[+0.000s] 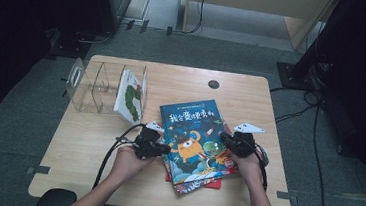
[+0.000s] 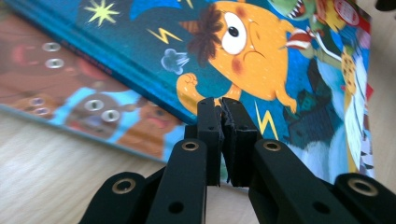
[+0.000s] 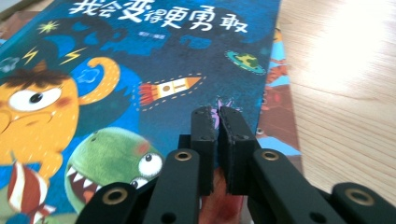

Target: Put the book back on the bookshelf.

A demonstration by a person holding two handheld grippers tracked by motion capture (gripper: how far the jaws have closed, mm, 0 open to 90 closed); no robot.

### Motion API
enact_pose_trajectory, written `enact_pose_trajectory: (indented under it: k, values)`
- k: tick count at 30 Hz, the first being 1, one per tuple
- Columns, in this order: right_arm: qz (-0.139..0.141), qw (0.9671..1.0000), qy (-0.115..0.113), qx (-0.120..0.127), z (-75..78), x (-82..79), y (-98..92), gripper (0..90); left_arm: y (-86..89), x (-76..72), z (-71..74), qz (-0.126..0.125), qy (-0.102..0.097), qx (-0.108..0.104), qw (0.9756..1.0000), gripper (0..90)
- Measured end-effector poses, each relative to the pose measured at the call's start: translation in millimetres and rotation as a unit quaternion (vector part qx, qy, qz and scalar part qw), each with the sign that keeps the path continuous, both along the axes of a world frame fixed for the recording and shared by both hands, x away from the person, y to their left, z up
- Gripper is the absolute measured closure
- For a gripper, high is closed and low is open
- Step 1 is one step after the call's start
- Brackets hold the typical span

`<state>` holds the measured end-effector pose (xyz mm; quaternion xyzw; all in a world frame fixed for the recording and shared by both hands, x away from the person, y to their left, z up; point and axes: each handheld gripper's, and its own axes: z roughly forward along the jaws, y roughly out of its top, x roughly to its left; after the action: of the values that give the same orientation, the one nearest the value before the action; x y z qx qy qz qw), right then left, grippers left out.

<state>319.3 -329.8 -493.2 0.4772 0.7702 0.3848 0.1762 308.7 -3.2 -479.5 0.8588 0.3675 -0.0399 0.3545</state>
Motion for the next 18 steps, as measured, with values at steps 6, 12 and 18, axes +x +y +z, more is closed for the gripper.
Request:
enact_pose_trajectory:
  k: [6,12,18]
  values:
    - [-0.008,1.0000,0.000,0.000,-0.1,3.8,-3.7,90.0,-11.1,-8.0,0.0,-0.018,-0.014,0.004,0.9997,87.1]
    - [-0.022,0.9997,-0.005,-0.001,-0.4,10.0,-8.7,90.0,-1.5,0.2,5.6,0.003,-0.015,-0.010,0.9998,86.0]
    - [-0.042,0.9991,-0.008,0.007,-1.4,21.3,-14.2,90.0,10.6,8.6,7.8,0.029,-0.017,-0.014,0.9993,84.8]
